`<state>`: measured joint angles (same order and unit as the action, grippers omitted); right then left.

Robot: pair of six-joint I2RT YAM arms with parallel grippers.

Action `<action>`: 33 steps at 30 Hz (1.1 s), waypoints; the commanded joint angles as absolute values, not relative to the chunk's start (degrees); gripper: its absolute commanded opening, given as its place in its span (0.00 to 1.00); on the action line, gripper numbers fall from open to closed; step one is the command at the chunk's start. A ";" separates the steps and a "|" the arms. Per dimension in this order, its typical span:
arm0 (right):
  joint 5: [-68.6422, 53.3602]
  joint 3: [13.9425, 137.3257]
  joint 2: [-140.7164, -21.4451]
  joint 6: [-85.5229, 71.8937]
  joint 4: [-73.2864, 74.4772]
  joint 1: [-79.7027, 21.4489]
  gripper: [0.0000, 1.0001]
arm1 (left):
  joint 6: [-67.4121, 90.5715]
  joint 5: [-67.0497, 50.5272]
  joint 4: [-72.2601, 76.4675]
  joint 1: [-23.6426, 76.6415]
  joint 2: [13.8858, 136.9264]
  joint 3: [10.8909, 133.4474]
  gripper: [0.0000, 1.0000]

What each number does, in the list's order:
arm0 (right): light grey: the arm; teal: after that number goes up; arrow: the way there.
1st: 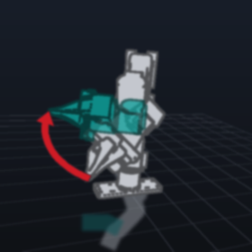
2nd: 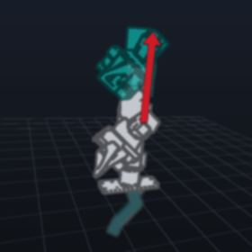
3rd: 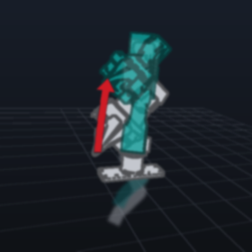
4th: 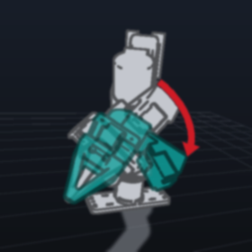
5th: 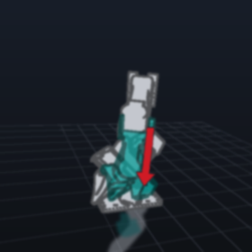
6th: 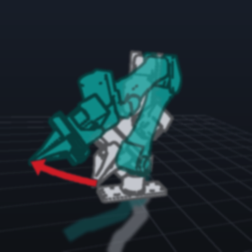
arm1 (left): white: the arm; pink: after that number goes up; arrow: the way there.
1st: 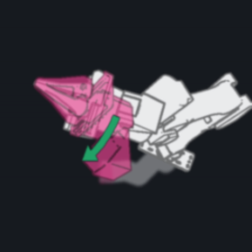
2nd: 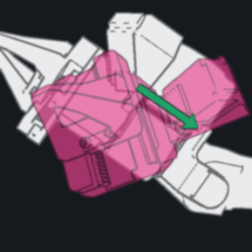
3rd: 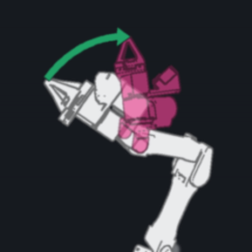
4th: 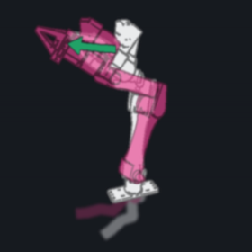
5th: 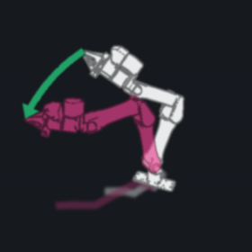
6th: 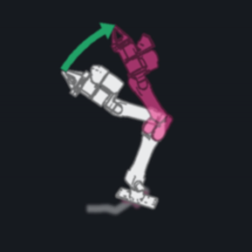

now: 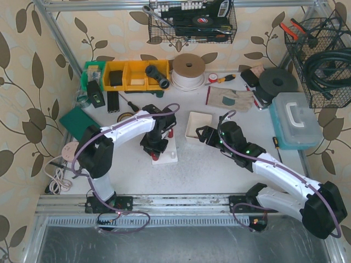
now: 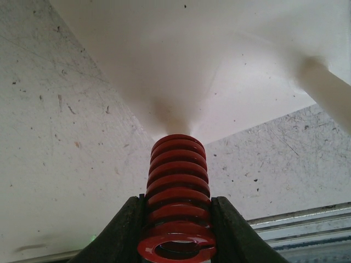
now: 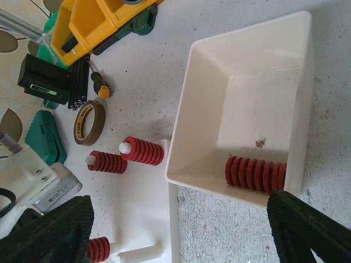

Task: Install the large spring

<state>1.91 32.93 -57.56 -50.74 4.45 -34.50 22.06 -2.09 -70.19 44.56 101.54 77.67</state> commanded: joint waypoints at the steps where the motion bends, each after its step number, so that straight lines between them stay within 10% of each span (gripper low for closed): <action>1: 1.85 32.34 -57.74 -50.27 3.42 -34.78 0.85 | 18.76 -3.03 -67.41 43.49 103.04 77.48 0.00; 10: 2.29 33.53 -57.79 -50.14 5.76 -34.80 0.86 | 17.50 -3.25 -66.36 42.91 103.26 77.46 0.00; 19: 1.71 41.26 -58.30 -47.35 18.08 -33.67 0.87 | 18.04 -3.51 -67.22 42.89 99.74 78.94 0.58; 33: -2.18 72.91 -82.08 -22.38 52.40 -24.06 0.80 | 21.94 -2.01 -61.97 42.89 83.90 79.81 0.68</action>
